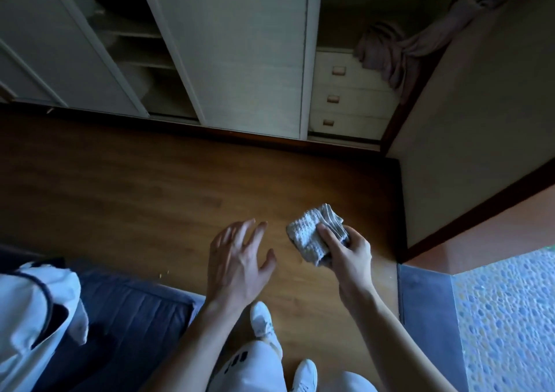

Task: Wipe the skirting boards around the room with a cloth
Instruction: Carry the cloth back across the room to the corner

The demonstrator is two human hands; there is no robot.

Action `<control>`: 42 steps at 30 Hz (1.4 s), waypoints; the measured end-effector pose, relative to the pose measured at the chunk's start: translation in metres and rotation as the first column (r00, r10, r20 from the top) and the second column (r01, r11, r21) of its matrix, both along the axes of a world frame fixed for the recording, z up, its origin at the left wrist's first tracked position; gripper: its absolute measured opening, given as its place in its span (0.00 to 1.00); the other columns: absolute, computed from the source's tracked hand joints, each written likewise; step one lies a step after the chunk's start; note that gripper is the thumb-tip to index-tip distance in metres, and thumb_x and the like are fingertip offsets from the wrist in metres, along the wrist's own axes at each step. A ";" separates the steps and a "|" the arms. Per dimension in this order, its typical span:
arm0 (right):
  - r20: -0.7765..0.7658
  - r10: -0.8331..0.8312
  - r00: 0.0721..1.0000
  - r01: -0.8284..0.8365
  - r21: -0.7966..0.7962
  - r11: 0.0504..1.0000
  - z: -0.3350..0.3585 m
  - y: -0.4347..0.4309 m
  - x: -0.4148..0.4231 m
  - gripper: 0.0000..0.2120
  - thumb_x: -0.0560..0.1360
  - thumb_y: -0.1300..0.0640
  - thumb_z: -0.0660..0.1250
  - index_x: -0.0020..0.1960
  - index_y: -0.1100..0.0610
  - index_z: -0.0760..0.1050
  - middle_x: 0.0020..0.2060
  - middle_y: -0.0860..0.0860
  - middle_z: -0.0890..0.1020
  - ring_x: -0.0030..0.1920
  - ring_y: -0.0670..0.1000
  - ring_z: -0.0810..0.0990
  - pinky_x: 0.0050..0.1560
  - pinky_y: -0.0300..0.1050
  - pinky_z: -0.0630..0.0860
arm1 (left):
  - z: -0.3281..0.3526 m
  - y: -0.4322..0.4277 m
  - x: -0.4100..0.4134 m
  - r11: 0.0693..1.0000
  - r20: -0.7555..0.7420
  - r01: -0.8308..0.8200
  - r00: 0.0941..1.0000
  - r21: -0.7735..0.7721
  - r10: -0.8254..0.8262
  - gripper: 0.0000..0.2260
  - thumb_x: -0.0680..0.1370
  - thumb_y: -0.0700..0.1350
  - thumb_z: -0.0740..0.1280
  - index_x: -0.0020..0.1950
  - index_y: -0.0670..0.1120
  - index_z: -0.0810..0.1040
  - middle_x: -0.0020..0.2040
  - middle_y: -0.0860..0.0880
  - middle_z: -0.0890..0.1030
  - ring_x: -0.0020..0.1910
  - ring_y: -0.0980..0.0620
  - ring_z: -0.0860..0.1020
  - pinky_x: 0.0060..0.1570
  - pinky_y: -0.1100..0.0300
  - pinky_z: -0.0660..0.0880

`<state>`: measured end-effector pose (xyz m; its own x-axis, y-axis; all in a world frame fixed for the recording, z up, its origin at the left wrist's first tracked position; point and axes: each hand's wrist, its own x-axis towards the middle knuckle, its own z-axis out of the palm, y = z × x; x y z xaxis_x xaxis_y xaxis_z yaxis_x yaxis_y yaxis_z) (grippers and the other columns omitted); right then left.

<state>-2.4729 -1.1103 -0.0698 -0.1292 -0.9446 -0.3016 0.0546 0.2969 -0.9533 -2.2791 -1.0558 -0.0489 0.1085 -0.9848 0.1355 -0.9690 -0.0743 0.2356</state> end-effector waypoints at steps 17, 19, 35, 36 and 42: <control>0.062 0.107 0.992 -0.108 0.021 0.994 0.011 -0.241 0.159 0.11 0.70 0.50 0.77 0.46 0.56 0.82 0.40 0.55 0.86 0.40 0.56 0.86 0.34 0.46 0.81 | -0.017 -0.217 0.163 0.995 0.024 -0.090 0.996 0.041 0.089 0.25 0.79 0.61 0.57 0.71 0.52 0.75 0.66 0.49 0.76 0.66 0.49 0.73 0.64 0.50 0.71; 0.051 0.126 0.991 -0.128 0.027 0.991 0.011 -0.264 0.182 0.11 0.70 0.49 0.77 0.46 0.55 0.82 0.40 0.54 0.86 0.40 0.55 0.86 0.33 0.46 0.81 | -0.019 -0.238 0.183 0.992 0.021 -0.110 0.994 0.060 0.109 0.26 0.78 0.62 0.56 0.71 0.52 0.75 0.67 0.50 0.76 0.67 0.49 0.73 0.65 0.50 0.71; 0.019 0.426 0.904 -0.427 0.057 0.903 0.002 -0.447 0.366 0.07 0.71 0.49 0.76 0.45 0.49 0.82 0.38 0.50 0.86 0.37 0.52 0.86 0.31 0.45 0.81 | -0.039 -0.367 0.329 0.913 -0.027 -0.408 0.912 0.010 0.408 0.24 0.76 0.58 0.63 0.69 0.50 0.76 0.64 0.49 0.79 0.59 0.48 0.75 0.55 0.50 0.73; 0.004 0.451 0.893 -0.450 0.055 0.891 0.001 -0.464 0.381 0.05 0.71 0.49 0.77 0.43 0.49 0.82 0.38 0.49 0.86 0.36 0.52 0.86 0.31 0.47 0.82 | -0.040 -0.378 0.339 0.903 -0.004 -0.429 0.903 -0.010 0.429 0.24 0.75 0.57 0.65 0.69 0.50 0.76 0.64 0.48 0.79 0.59 0.47 0.75 0.56 0.50 0.73; -0.057 0.612 0.789 -0.611 0.023 0.791 0.000 -0.561 0.473 0.09 0.71 0.53 0.76 0.46 0.58 0.83 0.33 0.49 0.83 0.32 0.44 0.82 0.29 0.37 0.76 | -0.028 -0.439 0.398 0.813 0.003 -0.581 0.813 0.021 0.582 0.25 0.74 0.58 0.61 0.64 0.46 0.80 0.62 0.46 0.81 0.61 0.41 0.77 0.59 0.45 0.74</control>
<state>-2.0003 -1.6708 -0.0700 0.4577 -0.8313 -0.3153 -0.1948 0.2523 -0.9478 -1.8816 -1.4951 -0.0766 0.6623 -0.7404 0.1150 -0.7427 -0.6284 0.2312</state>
